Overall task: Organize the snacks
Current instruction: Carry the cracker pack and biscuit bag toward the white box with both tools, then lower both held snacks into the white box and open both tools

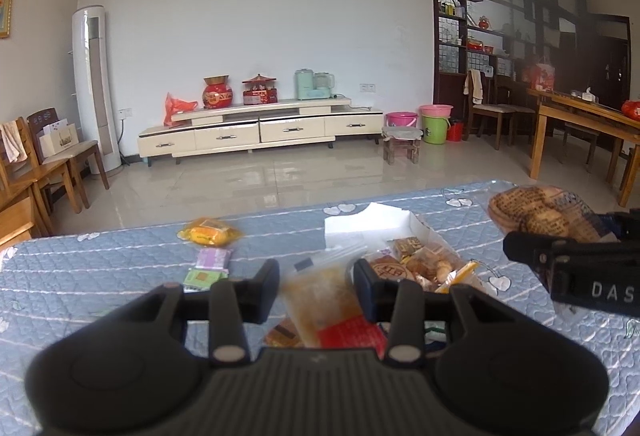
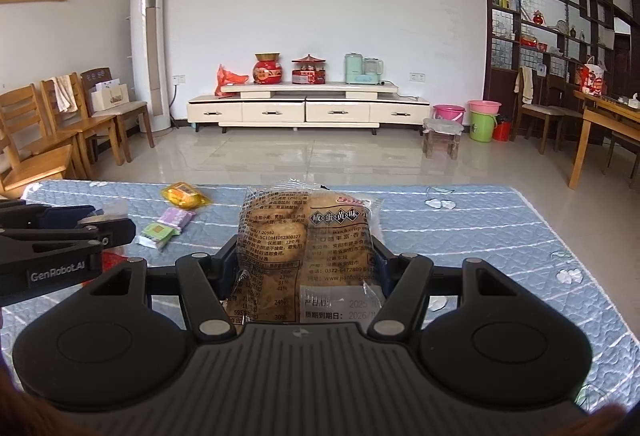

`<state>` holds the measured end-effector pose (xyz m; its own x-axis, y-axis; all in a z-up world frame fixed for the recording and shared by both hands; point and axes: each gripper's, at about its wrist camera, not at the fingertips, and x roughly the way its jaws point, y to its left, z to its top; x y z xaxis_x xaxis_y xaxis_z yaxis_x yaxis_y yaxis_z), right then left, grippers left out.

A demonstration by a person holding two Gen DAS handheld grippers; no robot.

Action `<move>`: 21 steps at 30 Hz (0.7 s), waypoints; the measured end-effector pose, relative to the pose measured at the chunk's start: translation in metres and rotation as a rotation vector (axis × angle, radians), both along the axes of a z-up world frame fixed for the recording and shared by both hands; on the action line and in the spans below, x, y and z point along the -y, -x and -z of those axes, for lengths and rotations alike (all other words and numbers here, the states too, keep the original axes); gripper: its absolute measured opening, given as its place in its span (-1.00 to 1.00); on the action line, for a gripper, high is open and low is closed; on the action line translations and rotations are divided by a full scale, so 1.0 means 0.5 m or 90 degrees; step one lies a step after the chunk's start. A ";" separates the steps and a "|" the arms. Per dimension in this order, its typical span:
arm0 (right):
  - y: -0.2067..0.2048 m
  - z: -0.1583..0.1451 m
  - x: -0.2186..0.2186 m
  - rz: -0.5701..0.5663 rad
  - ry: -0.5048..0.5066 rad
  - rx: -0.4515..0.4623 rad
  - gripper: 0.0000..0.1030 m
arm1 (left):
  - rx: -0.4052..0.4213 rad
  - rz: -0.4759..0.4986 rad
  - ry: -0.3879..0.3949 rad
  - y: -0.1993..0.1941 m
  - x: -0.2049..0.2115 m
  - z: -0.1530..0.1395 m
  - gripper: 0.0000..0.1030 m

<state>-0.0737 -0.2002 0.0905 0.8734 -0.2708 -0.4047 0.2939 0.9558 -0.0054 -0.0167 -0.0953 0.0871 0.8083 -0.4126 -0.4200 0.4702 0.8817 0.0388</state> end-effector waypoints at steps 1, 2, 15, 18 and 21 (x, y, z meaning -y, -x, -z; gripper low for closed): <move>-0.003 -0.002 0.006 0.001 0.001 -0.001 0.52 | -0.002 0.003 0.001 -0.003 0.005 0.001 -0.23; -0.008 -0.003 0.012 0.002 0.003 -0.002 0.52 | -0.003 0.006 0.001 -0.007 0.012 0.001 -0.23; -0.123 -0.005 0.128 -0.012 -0.014 -0.036 0.52 | -0.037 0.047 0.012 -0.080 0.113 0.021 -0.23; -0.159 -0.001 0.161 -0.024 -0.030 -0.044 0.52 | -0.052 0.060 0.015 -0.099 0.145 0.033 -0.23; -0.192 0.009 0.185 -0.032 -0.034 -0.055 0.52 | -0.067 0.074 0.018 -0.113 0.172 0.049 -0.23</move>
<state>0.0221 -0.2925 0.0862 0.8464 -0.2037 -0.4921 0.2463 0.9689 0.0227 0.0400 -0.1812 0.0623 0.7068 -0.5139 -0.4862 0.5695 0.8210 -0.0399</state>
